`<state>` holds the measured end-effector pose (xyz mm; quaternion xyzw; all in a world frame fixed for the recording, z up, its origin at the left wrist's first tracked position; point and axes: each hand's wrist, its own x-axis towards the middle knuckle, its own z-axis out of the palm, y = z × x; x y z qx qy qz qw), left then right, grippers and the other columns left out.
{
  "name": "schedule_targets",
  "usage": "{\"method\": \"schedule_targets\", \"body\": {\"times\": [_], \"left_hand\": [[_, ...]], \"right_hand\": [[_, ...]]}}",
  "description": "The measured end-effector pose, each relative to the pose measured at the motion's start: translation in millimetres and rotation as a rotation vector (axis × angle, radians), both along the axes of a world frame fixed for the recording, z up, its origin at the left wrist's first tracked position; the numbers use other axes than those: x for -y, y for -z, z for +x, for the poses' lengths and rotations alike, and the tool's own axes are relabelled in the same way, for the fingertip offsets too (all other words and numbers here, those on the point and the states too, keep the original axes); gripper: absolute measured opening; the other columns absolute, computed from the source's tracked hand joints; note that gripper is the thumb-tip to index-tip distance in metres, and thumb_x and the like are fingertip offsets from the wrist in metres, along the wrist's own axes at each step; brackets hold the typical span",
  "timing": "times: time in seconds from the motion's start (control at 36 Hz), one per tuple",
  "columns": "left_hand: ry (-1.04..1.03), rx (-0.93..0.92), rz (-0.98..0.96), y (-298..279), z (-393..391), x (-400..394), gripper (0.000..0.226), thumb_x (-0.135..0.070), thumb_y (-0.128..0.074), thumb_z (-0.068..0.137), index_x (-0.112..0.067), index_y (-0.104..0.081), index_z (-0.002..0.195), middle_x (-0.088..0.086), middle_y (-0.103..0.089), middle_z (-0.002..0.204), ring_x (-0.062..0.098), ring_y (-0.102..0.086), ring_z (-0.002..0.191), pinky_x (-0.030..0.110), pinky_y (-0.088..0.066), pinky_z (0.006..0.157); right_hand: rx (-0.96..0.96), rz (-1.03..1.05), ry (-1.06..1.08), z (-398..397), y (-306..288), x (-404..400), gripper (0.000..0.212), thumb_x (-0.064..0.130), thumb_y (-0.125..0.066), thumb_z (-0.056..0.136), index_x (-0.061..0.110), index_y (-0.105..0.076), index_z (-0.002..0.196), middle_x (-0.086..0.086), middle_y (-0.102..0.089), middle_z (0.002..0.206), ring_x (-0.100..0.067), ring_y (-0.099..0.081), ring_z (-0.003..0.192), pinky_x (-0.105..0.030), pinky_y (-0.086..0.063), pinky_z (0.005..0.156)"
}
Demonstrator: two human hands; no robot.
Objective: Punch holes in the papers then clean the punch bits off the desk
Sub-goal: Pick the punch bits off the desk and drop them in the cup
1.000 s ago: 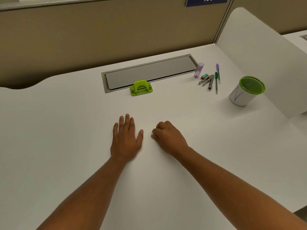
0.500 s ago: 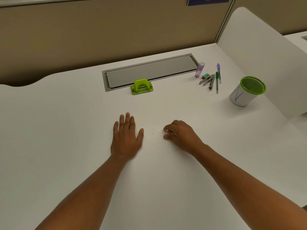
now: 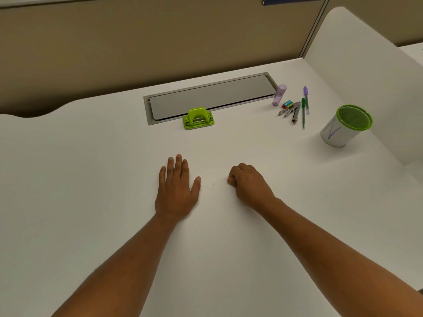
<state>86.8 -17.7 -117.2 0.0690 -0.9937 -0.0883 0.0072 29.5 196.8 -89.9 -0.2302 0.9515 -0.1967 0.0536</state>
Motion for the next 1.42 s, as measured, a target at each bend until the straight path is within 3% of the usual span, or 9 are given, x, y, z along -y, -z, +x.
{"method": "schedule_targets", "body": {"times": [0.11, 0.31, 0.53, 0.69, 0.83, 0.94, 1.0, 1.11, 1.42], "left_hand": [[-0.003, -0.002, -0.005, 0.6, 0.1, 0.8, 0.074, -0.056, -0.011, 0.097, -0.011, -0.017, 0.156, 0.005, -0.004, 0.165, 0.022, 0.003, 0.152, 0.043, -0.004, 0.123], [-0.007, -0.004, 0.025, 1.1, 1.4, 1.8, 0.074, -0.056, -0.011, 0.097, -0.012, -0.017, 0.156, 0.004, -0.003, 0.165, 0.02, 0.004, 0.152, 0.043, -0.004, 0.123], [-0.008, -0.019, 0.024, 1.6, 3.3, 3.2, 0.075, -0.057, -0.012, 0.096, -0.011, -0.02, 0.155, 0.005, -0.007, 0.165, 0.021, 0.0, 0.152, 0.043, -0.005, 0.123], [-0.005, -0.033, 0.017, 1.6, 1.4, 2.1, 0.075, -0.057, -0.014, 0.096, -0.01, -0.023, 0.154, 0.005, -0.01, 0.165, 0.022, -0.002, 0.152, 0.043, -0.006, 0.123], [0.001, -0.036, 0.011, 2.9, 0.4, 1.2, 0.076, -0.057, -0.014, 0.096, -0.009, -0.024, 0.154, 0.006, -0.011, 0.164, 0.022, -0.002, 0.152, 0.044, -0.007, 0.123], [-0.005, -0.03, 0.004, 4.3, 1.9, 1.6, 0.075, -0.057, -0.015, 0.096, -0.01, -0.023, 0.154, 0.005, -0.01, 0.165, 0.021, -0.002, 0.152, 0.043, -0.007, 0.123], [-0.005, -0.032, 0.006, 4.5, 2.2, 2.1, 0.074, -0.056, -0.016, 0.096, -0.011, -0.024, 0.154, 0.005, -0.011, 0.165, 0.021, -0.002, 0.152, 0.043, -0.007, 0.123], [-0.005, -0.043, -0.004, 4.5, 0.8, 1.2, 0.074, -0.056, -0.017, 0.096, -0.01, -0.026, 0.153, 0.006, -0.014, 0.164, 0.022, -0.005, 0.152, 0.044, -0.009, 0.123], [-0.002, -0.046, -0.029, 5.5, -0.8, 0.9, 0.073, -0.055, -0.018, 0.096, -0.009, -0.028, 0.152, 0.007, -0.016, 0.163, 0.024, -0.007, 0.152, 0.044, -0.01, 0.123]], "right_hand": [[0.351, -0.282, 0.228, -15.7, -21.7, -5.5, 0.012, 0.017, -0.056, 0.095, 0.016, -0.061, 0.084, 0.006, -0.059, 0.082, -0.012, -0.054, 0.075, -0.022, -0.04, 0.064], [0.83, -0.784, 0.37, -33.5, -49.7, -24.9, 0.016, 0.019, -0.056, 0.098, 0.015, -0.061, 0.083, 0.002, -0.05, 0.075, -0.012, -0.045, 0.069, -0.027, -0.037, 0.068], [0.951, -1.272, 0.549, -57.1, -87.6, -56.0, 0.016, 0.02, -0.055, 0.098, 0.016, -0.057, 0.083, 0.001, -0.056, 0.076, -0.009, -0.052, 0.063, -0.022, -0.046, 0.057], [0.768, -1.593, 0.626, -87.8, -129.1, -115.4, 0.02, 0.024, -0.055, 0.098, 0.015, -0.058, 0.08, 0.004, -0.056, 0.071, -0.006, -0.051, 0.06, -0.019, -0.044, 0.056], [0.419, -1.388, 0.847, -113.3, -145.3, -166.3, 0.021, 0.021, -0.056, 0.098, 0.015, -0.055, 0.078, 0.002, -0.052, 0.068, -0.007, -0.049, 0.056, -0.019, -0.043, 0.055], [0.063, -0.84, 0.984, -131.8, -131.4, -193.0, 0.025, 0.028, -0.064, 0.09, 0.02, -0.06, 0.067, 0.001, -0.053, 0.069, -0.013, -0.05, 0.065, -0.027, -0.043, 0.063], [-0.047, -0.631, 1.006, -135.2, -122.8, -200.7, 0.017, 0.031, -0.063, 0.089, 0.018, -0.067, 0.078, 0.002, -0.061, 0.082, -0.014, -0.056, 0.081, -0.025, -0.043, 0.072], [-0.131, -0.397, 0.961, -142.1, -113.3, -211.2, 0.017, 0.024, -0.064, 0.084, 0.016, -0.07, 0.098, -0.001, -0.066, 0.098, -0.017, -0.061, 0.09, -0.028, -0.052, 0.077], [-0.21, -0.167, 0.868, -149.5, -112.3, -214.6, 0.028, 0.015, -0.054, 0.087, 0.012, -0.072, 0.108, -0.011, -0.07, 0.11, -0.029, -0.063, 0.103, -0.034, -0.05, 0.088]]}}
